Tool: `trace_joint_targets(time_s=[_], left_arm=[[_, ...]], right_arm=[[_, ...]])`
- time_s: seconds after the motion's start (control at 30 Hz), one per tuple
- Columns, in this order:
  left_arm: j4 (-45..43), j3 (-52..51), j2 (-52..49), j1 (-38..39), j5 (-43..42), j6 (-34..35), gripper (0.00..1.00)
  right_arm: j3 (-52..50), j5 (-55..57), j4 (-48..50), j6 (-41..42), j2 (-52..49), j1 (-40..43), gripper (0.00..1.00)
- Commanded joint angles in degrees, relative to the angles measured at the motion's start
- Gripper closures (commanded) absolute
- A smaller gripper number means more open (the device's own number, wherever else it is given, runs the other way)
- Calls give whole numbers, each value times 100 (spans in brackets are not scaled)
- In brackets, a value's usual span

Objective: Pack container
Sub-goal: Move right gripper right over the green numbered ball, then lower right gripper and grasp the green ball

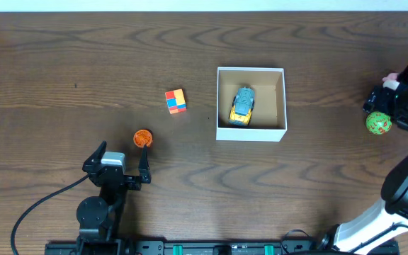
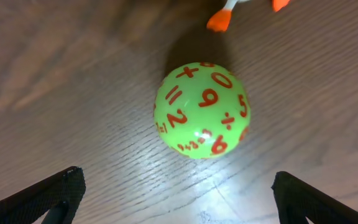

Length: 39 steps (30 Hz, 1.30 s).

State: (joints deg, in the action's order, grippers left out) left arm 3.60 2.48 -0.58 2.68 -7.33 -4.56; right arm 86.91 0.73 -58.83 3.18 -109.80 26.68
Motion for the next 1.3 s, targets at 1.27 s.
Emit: trace_joint_targets(time_s=[1.27], left_arm=[[76,-173,35,-24,-63,-57,2]], right_arm=[[-350,76,695,-1032,-566,149,1]])
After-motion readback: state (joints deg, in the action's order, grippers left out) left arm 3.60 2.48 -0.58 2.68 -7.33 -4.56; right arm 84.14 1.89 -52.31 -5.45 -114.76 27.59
